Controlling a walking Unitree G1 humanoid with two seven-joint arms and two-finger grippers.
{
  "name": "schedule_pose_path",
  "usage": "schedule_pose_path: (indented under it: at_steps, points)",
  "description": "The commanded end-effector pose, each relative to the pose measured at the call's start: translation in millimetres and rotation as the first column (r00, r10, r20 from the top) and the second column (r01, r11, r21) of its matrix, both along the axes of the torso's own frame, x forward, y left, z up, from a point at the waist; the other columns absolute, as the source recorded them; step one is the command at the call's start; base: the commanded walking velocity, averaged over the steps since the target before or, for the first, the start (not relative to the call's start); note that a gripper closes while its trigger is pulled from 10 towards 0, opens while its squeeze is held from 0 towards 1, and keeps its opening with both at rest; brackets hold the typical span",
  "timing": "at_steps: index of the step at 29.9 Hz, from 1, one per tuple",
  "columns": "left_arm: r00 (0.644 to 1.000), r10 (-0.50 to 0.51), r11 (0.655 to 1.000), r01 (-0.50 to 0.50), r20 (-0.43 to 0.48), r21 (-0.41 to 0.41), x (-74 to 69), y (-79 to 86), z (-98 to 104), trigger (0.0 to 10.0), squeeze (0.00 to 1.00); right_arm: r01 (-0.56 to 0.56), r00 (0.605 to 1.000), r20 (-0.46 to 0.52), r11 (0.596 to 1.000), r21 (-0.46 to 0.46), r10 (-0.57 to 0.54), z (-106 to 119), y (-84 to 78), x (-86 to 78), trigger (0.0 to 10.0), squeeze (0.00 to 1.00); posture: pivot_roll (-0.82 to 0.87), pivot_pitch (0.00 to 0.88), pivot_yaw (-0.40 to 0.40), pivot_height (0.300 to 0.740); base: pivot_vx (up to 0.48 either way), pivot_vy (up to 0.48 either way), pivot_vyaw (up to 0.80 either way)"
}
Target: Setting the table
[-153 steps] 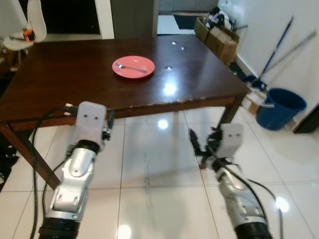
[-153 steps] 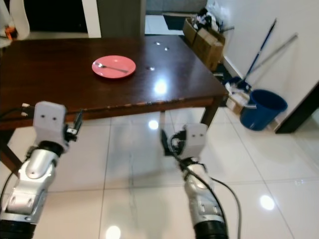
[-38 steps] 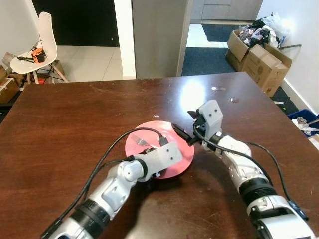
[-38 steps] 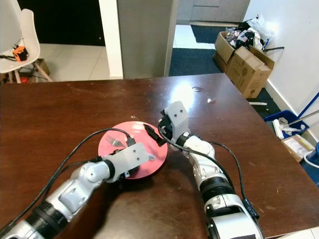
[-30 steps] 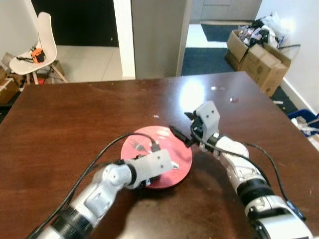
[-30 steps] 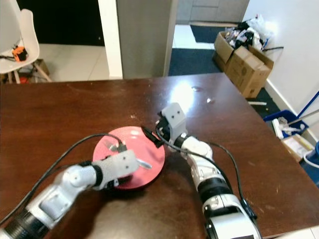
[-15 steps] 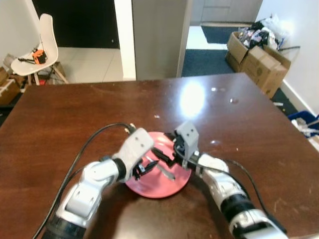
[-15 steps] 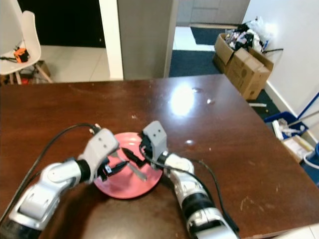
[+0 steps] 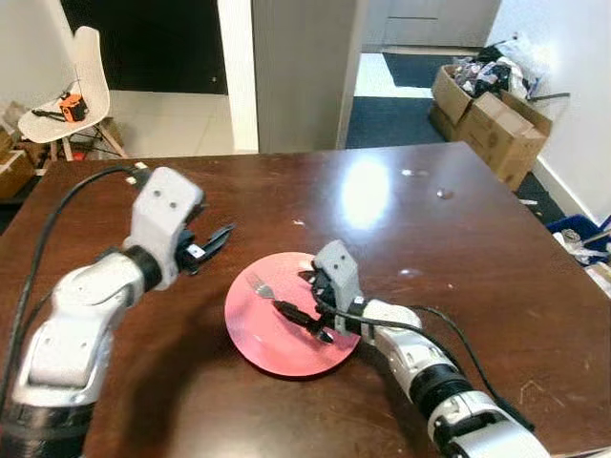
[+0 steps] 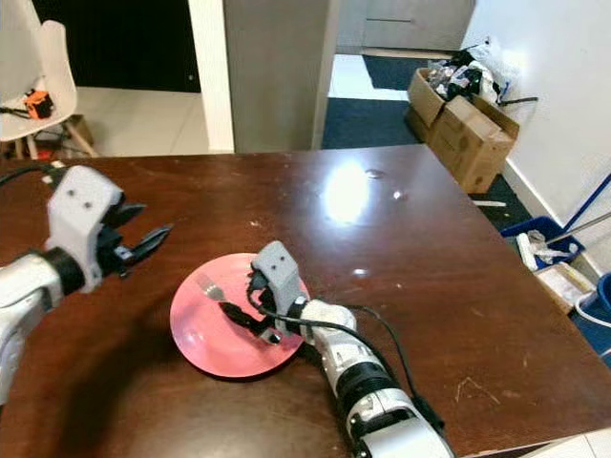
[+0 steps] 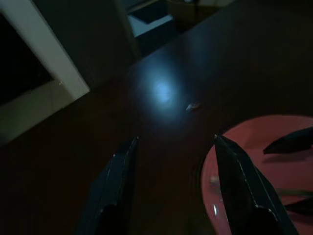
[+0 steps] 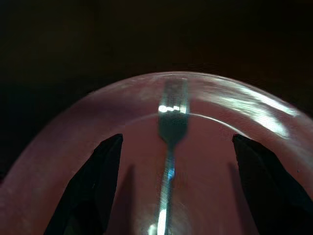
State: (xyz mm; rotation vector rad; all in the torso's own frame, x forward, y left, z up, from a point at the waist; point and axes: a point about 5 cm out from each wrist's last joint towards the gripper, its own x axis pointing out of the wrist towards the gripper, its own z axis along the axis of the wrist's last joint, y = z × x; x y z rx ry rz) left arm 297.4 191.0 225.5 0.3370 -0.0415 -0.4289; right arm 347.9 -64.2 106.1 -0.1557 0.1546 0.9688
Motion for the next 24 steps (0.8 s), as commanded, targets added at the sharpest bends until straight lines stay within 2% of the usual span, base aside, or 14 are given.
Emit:
schedule_pose_path:
  at_steps: [1, 4, 6, 11, 15, 22, 23, 24]
  points:
    - [0.999, 0.02, 1.0, -0.02, -0.026, 0.006, -5.6, 3.3, -5, 10.0, 0.0, -0.032, 0.999, -0.015, 0.999, -0.021, 0.032, -2, 1.6, -0.8, 10.0, 0.0, 0.14, 0.083, 0.052, 0.74, 0.0, 0.0, 0.0]
    - [0.999, 0.028, 1.0, -0.028, -0.037, 0.011, -8.6, 4.0, -8, 10.0, 0.0, -0.036, 0.999, -0.02, 0.999, -0.023, 0.036, -1, 1.5, 0.3, 10.0, 0.0, 0.15, 0.084, 0.052, 0.74, 0.0, 0.0, 0.0]
    - [0.999, 0.003, 0.999, 0.0, -0.054, 0.046, -16.7, 4.1, -11, 10.0, 0.0, -0.024, 1.0, -0.018, 0.998, -0.053, 0.023, -1, 0.3, 3.0, 10.0, 0.0, 0.16, 0.092, 0.049, 0.74, 0.0, 0.0, 0.0]
    - [0.99, -0.104, 0.991, 0.111, -0.097, 0.072, -35.3, 5.7, -10, 10.0, 0.0, 0.05, 0.999, 0.018, 0.988, -0.149, -0.048, -3, -7.6, 8.5, 10.0, 0.0, 0.17, 0.098, 0.045, 0.74, 0.0, 0.0, 0.0]
    - [0.98, -0.152, 0.982, 0.165, -0.128, 0.091, -47.2, 5.8, -9, 10.0, 0.0, 0.024, 1.0, -0.012, 0.983, -0.185, -0.027, -11, -11.8, 5.3, 10.0, 0.0, 0.18, 0.102, 0.046, 0.74, 0.0, 0.0, 0.0]
    - [0.981, -0.143, 0.984, 0.155, -0.133, 0.086, -48.7, 4.0, -11, 10.0, 0.0, -0.026, 1.0, -0.003, 0.969, -0.246, 0.026, -17, -4.2, 0.5, 10.0, 0.0, 0.18, 0.099, 0.042, 0.74, 0.0, 0.0, 0.0]
    - [0.981, -0.141, 0.984, 0.154, -0.133, 0.086, -48.9, 3.3, -11, 10.0, 0.0, -0.029, 1.0, -0.002, 0.966, -0.256, 0.029, -18, -2.4, 0.1, 8.0, 0.0, 0.18, 0.098, 0.041, 0.74, 0.0, 0.0, 0.0]
    - [0.981, -0.14, 0.985, 0.152, -0.133, 0.085, -48.8, 2.3, -11, 10.0, 0.0, -0.029, 1.0, -0.003, 0.964, -0.265, 0.029, -19, -1.2, -0.3, 4.7, 0.0, 0.19, 0.097, 0.039, 0.74, 0.0, 0.0, 0.0]
